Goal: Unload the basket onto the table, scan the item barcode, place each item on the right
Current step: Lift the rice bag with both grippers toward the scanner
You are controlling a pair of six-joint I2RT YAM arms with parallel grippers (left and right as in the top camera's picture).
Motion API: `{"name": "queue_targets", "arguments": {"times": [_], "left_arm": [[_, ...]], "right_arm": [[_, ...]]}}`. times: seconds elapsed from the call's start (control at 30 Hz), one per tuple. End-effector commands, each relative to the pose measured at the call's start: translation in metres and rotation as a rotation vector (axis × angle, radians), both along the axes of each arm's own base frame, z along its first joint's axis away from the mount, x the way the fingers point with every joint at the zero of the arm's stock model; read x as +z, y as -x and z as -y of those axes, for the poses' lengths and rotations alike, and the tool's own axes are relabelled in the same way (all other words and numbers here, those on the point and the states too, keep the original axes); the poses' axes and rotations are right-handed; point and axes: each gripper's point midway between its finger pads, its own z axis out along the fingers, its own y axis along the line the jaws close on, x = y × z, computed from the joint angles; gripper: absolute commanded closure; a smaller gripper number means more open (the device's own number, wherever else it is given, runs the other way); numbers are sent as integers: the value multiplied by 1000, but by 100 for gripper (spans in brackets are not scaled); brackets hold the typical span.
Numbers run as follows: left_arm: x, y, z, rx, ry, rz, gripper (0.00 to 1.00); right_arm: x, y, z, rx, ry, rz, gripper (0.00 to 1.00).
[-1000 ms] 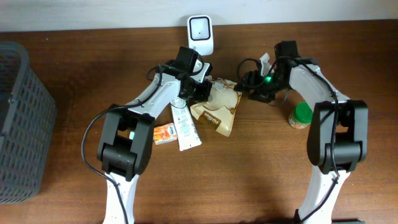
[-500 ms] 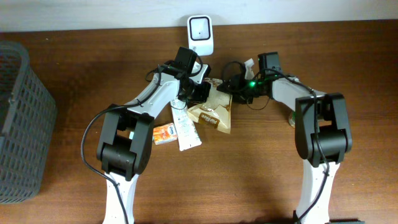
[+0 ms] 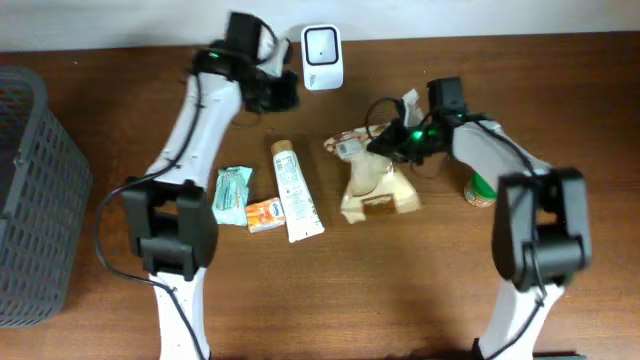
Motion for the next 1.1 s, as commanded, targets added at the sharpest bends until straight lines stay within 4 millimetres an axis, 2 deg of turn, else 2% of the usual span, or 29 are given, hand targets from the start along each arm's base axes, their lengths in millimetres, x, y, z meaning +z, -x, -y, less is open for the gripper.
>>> {"name": "queue_targets", "arguments": {"times": [0.0,0.07,0.13,0.2,0.23,0.3,0.33,0.4,0.43,0.47,0.53,0.57,0.63,0.67,0.7,0.73,0.8,0.83,0.9,0.93,0.97,1.0,1.03,1.07], "left_arm": [[10,4,-3,-3,31,-16,100],[4,15,24,-59,33,-31,100],[-8,24,53,-115,29,-38,100],[-17,20,49,-100,-1,-37,100],[-19,16,38,-73,-27,-37,100],[-21,7,11,-21,-31,-50,100],[-22,0,-17,31,-33,-66,100],[-25,-3,-54,100,-38,-103,100],[-26,-4,-66,123,-38,-114,100],[-27,-2,-73,136,-40,-130,100],[-28,1,-70,129,-42,-138,100],[-28,1,-67,124,-42,-136,100],[-30,4,-58,107,-60,-136,100],[-32,5,-53,99,-66,-137,100],[-36,7,-47,85,-69,-145,100],[-39,9,-42,75,-71,-151,100],[-51,16,-20,32,-79,-171,100],[-51,18,-10,13,-80,-167,100],[-49,21,4,-17,-61,-159,100],[-44,27,17,-80,-4,-157,100],[-29,32,33,-150,83,-142,100],[-19,31,38,-165,114,-128,100],[8,31,46,-202,172,-81,100],[26,34,51,-219,203,-56,100]], "right_arm": [[38,-7,27,9,261,204,96],[26,-7,25,-3,263,167,96],[23,-4,11,33,177,150,96],[40,-3,3,60,90,173,96],[72,-2,-3,97,-53,205,96],[106,-1,4,82,-216,174,96],[124,3,10,105,-328,178,96],[138,5,22,107,-415,177,96],[136,4,23,100,-401,177,96],[126,0,26,70,-342,166,96],[96,-3,25,17,-190,116,96],[85,-2,18,20,-150,95,96],[46,-4,-2,31,-44,52,96],[28,-10,1,5,18,42,95],[12,-18,12,-29,85,42,79],[4,-22,20,-46,122,45,73],[-8,-18,35,-8,151,45,44],[-14,-4,39,26,163,1,36],[-22,19,30,120,124,-54,31],[-25,30,23,170,78,-79,31],[-25,39,15,225,14,-85,31],[-25,40,15,227,12,-89,31],[-26,39,14,227,12,-83,31],[-26,38,14,227,12,-80,31]]}}
